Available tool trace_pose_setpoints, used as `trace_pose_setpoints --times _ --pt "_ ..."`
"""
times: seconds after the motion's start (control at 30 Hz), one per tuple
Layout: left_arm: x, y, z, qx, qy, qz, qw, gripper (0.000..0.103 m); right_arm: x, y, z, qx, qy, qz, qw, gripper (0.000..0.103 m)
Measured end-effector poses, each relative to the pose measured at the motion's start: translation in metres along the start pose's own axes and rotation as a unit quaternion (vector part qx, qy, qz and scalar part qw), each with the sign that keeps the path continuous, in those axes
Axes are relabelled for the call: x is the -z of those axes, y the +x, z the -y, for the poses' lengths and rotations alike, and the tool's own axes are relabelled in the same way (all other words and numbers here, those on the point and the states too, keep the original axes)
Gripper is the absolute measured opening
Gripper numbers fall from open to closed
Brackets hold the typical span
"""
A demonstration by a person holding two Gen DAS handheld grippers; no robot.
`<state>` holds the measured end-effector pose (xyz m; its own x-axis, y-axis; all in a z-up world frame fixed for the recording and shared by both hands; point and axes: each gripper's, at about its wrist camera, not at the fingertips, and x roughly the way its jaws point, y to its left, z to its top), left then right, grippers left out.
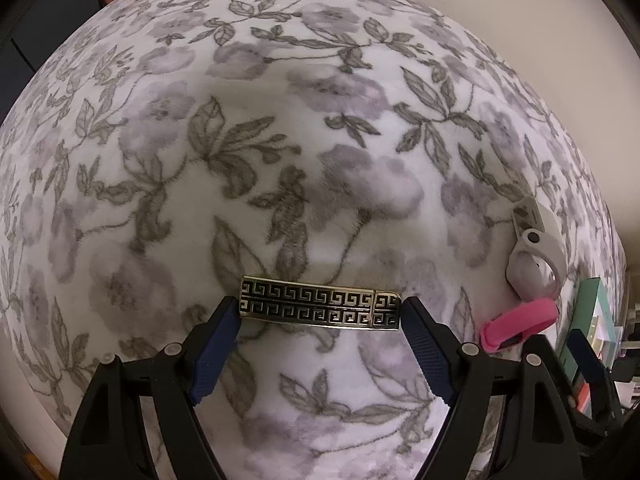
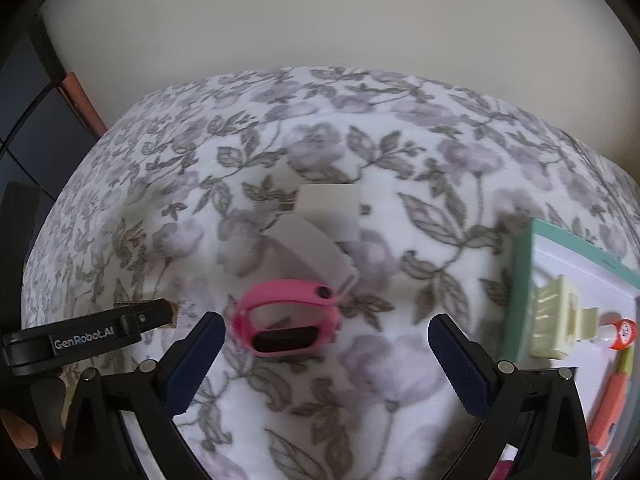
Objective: Organize rigid objects
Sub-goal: 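Grasp the pink watch band with the right tool while the left tool holds the gold bar, then carry the gold bar with the left tool while the right tool carries the pink band to the tray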
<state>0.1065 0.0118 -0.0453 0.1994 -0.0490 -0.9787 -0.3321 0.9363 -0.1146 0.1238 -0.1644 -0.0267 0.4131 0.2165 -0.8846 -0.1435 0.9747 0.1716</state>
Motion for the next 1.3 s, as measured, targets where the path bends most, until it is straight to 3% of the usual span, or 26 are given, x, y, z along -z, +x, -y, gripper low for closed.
trace_pose_setpoints --times 0.47,0.6,1.03,1.3 --pt "-0.023 0.005 -0.018 -0.005 0.009 0.008 0.9999 0.084 0.002 0.024 -0.016 -0.009 0.004 -0.01 1.0 0.079" --pt "-0.023 0.014 -0.015 -0.008 0.01 0.011 0.9999 0.084 0.003 0.026 -0.017 -0.011 0.009 -0.011 1.0 0.066" --pt "-0.027 0.017 -0.01 -0.011 0.02 0.017 0.9996 0.083 -0.001 0.014 -0.008 -0.03 0.014 -0.008 0.999 0.065" --pt "-0.032 -0.021 0.002 0.018 0.033 0.053 0.9979 0.083 -0.014 -0.021 0.011 -0.031 0.028 0.003 0.999 0.065"
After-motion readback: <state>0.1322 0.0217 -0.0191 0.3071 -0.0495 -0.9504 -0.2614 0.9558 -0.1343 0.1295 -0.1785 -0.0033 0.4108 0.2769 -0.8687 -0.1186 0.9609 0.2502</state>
